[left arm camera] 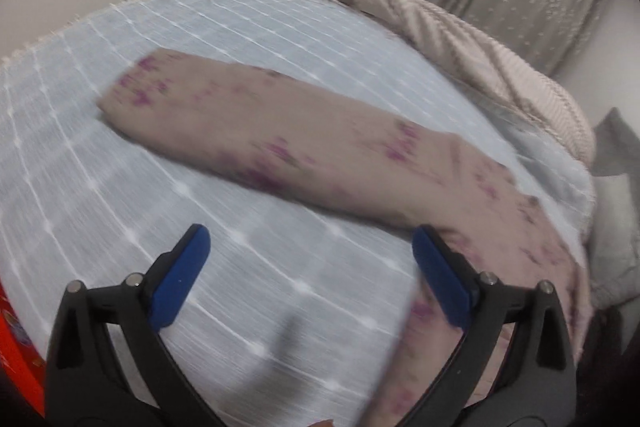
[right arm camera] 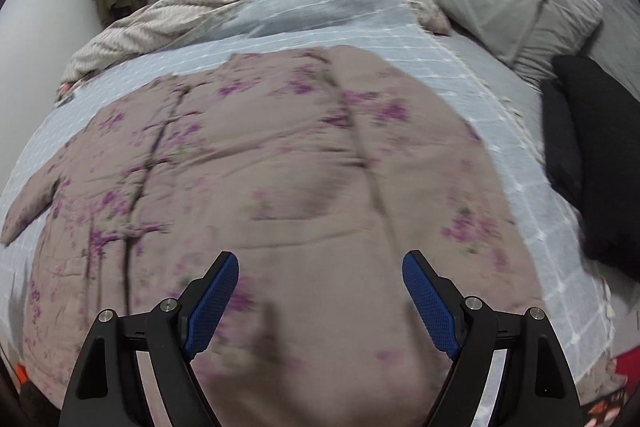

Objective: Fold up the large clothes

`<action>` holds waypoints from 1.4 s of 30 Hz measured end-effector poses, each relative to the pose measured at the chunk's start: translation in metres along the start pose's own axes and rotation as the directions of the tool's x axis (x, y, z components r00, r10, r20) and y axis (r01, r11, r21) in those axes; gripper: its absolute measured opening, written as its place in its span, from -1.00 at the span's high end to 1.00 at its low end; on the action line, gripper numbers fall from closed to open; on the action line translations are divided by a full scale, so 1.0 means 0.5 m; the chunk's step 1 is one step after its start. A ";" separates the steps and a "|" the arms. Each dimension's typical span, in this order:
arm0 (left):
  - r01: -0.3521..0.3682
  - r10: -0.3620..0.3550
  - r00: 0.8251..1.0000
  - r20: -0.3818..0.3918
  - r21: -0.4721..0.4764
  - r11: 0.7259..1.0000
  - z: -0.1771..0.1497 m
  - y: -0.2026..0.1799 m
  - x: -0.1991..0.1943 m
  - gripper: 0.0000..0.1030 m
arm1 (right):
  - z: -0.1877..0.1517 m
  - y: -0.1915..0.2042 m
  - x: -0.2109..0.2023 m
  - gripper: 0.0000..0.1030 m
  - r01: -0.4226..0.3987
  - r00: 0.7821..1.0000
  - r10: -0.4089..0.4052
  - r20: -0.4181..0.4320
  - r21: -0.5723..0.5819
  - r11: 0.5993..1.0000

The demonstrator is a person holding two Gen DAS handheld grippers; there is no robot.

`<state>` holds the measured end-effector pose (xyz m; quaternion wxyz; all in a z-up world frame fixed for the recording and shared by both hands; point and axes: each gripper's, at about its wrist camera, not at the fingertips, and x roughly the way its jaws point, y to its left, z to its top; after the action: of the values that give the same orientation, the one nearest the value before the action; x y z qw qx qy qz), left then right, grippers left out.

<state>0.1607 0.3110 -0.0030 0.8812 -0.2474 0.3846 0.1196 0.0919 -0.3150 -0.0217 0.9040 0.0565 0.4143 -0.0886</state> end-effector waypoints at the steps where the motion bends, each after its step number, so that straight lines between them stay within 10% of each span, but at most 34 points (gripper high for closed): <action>1: 0.028 -0.027 0.999 -0.019 0.010 1.000 -0.016 -0.029 -0.005 -0.96 | -0.005 -0.026 -0.005 -0.66 0.012 1.000 -0.012 0.003 0.020 1.000; 16: 0.236 -0.182 0.967 -0.181 0.347 0.908 -0.277 -0.343 -0.012 -0.96 | -0.134 -0.177 -0.005 -0.66 0.168 0.983 -0.177 -0.056 -0.146 0.975; 36: 0.228 -0.186 0.972 -0.144 0.386 0.894 -0.337 -0.381 0.017 -0.96 | -0.195 -0.096 0.076 -0.61 0.196 0.969 -0.238 -0.057 -0.401 0.895; 42: 0.231 -0.184 0.971 -0.154 0.391 0.891 -0.339 -0.383 0.017 -0.96 | -0.172 -0.135 0.097 -0.62 0.085 0.986 -0.126 -0.109 -0.323 0.943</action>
<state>0.1385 0.0592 -0.0418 0.8979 -0.1049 0.4214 -0.0721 0.0456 -0.3713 -0.1163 0.8670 -0.1062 0.4825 -0.0654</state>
